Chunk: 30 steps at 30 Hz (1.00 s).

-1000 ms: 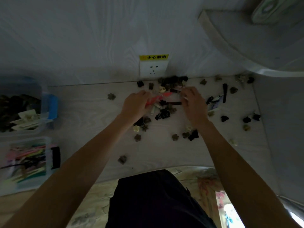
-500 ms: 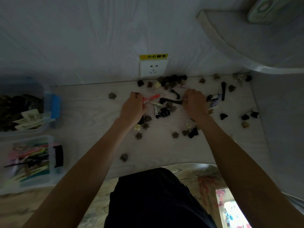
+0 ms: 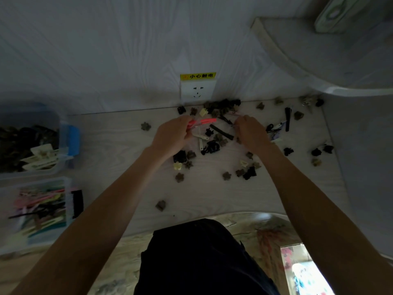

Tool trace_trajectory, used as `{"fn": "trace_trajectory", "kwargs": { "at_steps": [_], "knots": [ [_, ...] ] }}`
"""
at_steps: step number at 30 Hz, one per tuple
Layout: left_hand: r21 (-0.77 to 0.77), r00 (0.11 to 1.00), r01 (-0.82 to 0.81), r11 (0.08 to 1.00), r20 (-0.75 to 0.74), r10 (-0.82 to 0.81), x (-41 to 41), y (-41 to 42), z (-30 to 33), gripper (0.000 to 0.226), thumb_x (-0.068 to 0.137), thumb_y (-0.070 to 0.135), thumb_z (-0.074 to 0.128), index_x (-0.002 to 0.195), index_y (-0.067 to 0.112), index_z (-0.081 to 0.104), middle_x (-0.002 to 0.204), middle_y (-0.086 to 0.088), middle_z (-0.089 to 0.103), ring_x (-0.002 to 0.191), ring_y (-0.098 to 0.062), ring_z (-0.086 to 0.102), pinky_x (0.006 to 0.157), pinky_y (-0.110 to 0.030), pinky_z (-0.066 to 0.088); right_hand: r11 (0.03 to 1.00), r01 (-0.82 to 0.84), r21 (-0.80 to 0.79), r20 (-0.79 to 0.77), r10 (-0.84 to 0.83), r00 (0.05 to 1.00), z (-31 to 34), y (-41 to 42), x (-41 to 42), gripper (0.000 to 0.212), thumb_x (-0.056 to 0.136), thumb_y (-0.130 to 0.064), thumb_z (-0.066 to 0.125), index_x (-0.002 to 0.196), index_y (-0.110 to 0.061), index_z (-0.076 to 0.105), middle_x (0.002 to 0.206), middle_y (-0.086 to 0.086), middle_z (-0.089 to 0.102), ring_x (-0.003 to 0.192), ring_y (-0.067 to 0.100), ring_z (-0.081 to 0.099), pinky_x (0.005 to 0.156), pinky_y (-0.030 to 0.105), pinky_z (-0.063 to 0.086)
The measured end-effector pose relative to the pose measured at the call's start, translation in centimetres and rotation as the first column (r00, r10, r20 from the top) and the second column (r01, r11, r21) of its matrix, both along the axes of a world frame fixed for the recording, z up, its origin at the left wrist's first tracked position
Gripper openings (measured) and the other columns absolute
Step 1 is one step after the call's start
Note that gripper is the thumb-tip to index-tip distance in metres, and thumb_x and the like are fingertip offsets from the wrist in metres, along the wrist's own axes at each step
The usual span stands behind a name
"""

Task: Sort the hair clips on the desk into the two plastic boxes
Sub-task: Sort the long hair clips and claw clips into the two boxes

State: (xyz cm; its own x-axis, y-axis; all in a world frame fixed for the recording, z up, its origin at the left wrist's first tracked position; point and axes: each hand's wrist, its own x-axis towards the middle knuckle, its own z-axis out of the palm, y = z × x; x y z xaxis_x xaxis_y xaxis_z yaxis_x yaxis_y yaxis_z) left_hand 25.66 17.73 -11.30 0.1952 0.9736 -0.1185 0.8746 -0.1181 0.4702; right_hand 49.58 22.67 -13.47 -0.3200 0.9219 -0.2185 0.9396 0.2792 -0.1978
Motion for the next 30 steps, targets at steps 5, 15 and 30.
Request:
{"fn": "trace_trajectory", "kwargs": {
  "at_steps": [5,15,30],
  "knots": [
    [-0.077,0.982,0.125,0.989,-0.13,-0.134,1.7,1.2,-0.8,0.032,0.093,0.029,0.05,0.12,0.011,0.049,0.108,-0.01,0.061,0.083,-0.027,0.062,0.075,-0.04,0.053,0.999,0.026,0.035,-0.045,-0.025,0.999,0.2,0.1,0.2,0.026,0.095,0.0,0.038,0.115,0.007,0.051,0.106,0.027,0.057,0.092,0.037,0.056,0.073,0.039,0.041],
    [-0.083,0.954,0.167,0.982,-0.24,-0.182,1.1,1.6,-1.9,0.039,0.092,0.029,0.054,0.126,0.012,0.048,0.111,-0.011,0.059,0.102,-0.028,0.053,0.077,-0.038,0.045,0.994,0.087,-0.071,-0.052,-0.091,0.995,-0.6,0.9,-2.3,0.036,0.097,-0.013,0.038,0.127,0.006,0.039,0.118,0.026,0.052,0.104,0.038,0.051,0.086,0.043,0.038],
    [0.078,0.966,0.116,0.99,-0.241,-0.094,2.8,3.6,-1.5,0.033,0.086,0.016,0.06,0.116,0.003,0.057,0.118,-0.016,0.058,0.113,-0.033,0.05,0.093,-0.041,0.041,0.991,0.095,-0.096,-0.124,-0.106,0.987,-0.7,-1.4,-2.5,0.033,0.091,-0.017,0.053,0.122,-0.005,0.05,0.111,0.02,0.056,0.104,0.031,0.05,0.083,0.037,0.04]
  ]
}}
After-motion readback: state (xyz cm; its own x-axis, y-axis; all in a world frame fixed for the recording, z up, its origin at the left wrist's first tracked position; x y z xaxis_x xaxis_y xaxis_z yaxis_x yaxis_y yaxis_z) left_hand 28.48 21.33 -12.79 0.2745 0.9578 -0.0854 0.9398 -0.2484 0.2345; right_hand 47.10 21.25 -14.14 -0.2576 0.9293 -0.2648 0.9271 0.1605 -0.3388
